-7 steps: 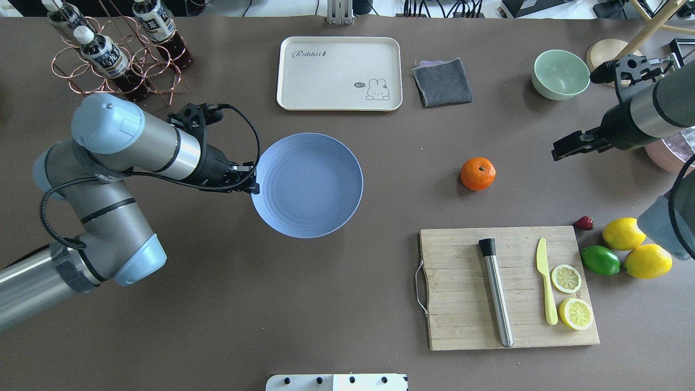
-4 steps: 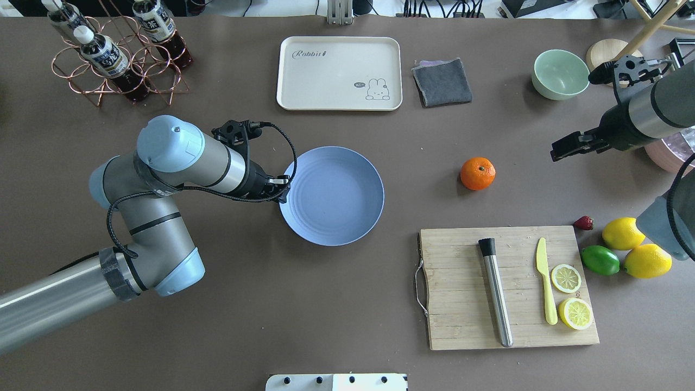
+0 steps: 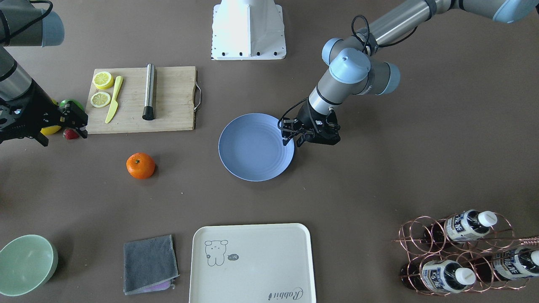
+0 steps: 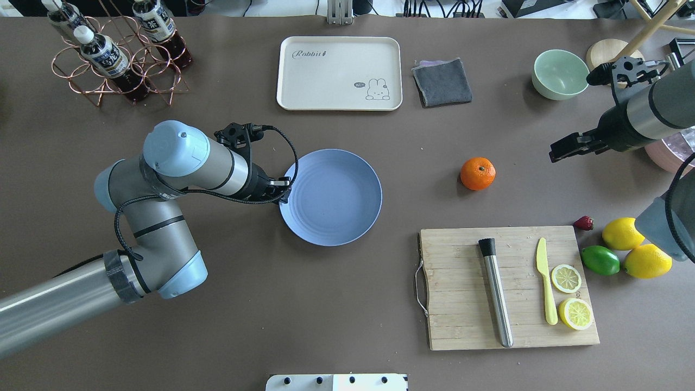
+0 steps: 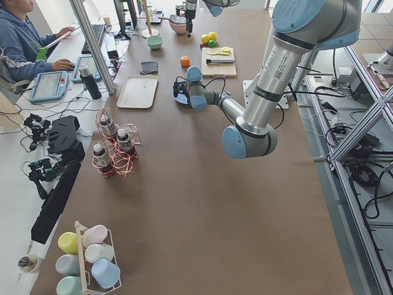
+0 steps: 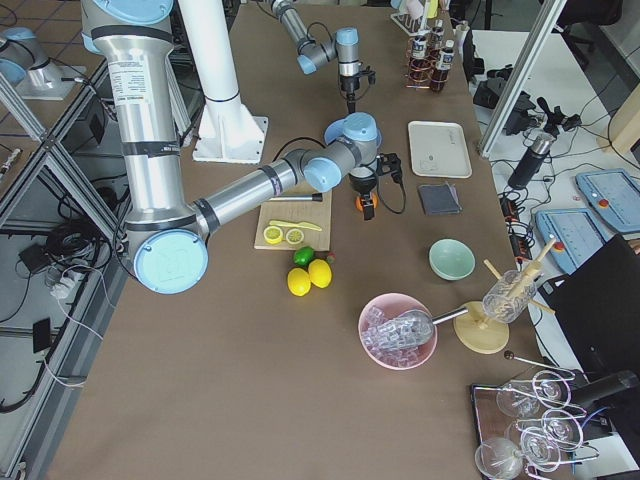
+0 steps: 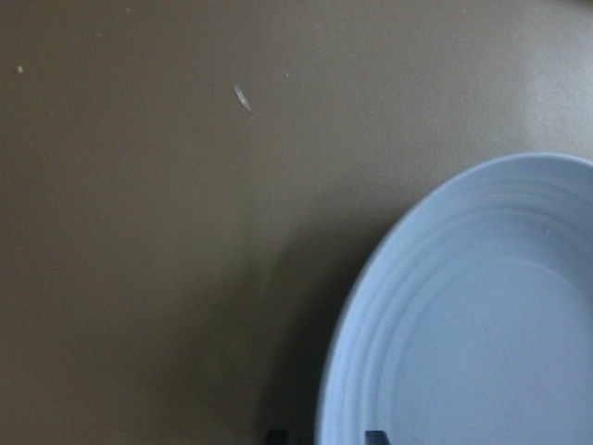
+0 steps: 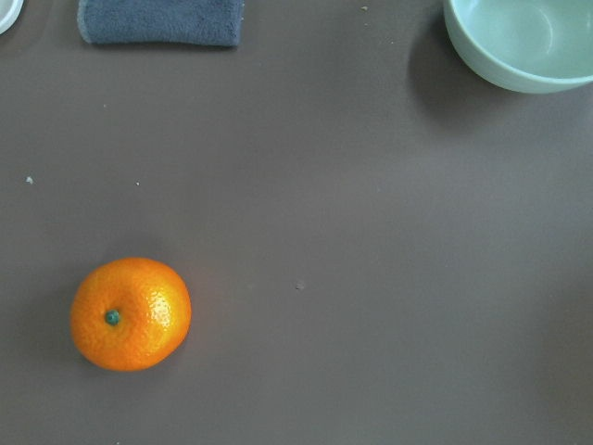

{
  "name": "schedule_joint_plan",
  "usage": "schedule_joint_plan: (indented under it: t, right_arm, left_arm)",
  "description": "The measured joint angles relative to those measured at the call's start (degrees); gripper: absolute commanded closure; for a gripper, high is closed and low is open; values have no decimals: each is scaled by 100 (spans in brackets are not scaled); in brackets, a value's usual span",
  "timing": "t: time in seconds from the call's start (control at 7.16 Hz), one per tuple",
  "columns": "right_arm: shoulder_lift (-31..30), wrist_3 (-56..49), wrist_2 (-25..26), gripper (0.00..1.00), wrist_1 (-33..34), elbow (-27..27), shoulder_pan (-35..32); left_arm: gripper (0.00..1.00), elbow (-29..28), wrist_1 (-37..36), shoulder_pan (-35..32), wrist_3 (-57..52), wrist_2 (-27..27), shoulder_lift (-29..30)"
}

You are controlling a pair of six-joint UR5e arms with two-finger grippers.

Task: Pick orange to plate
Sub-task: 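Push the blue plate with the left gripper toward the table center, then lower the right gripper onto the orange mandarin while the left arm withdraws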

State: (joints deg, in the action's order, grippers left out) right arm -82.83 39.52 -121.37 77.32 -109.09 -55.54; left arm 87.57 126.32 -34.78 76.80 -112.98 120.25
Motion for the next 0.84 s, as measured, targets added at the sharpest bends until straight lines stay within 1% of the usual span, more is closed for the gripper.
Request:
schedule_joint_plan:
  t: [0.14,0.28,0.7,0.84]
  right_arm:
    - [164,174,1,2,19,121,56]
    - [343,364,7,1,37,270,116]
    - [899,696,134,2,43,855,354]
    - [1133,932,231,1,28,1094,487]
  left_arm:
    - [2,180,-137,-458,-181,-510,-107]
    - [2,409,-377,-978,-646,-1002,-310]
    - [2,1097,-1628,-2404,-3036,-1927,-1188]
    - [2,1159,-1807,-2824,-3809,-2234,-1486]
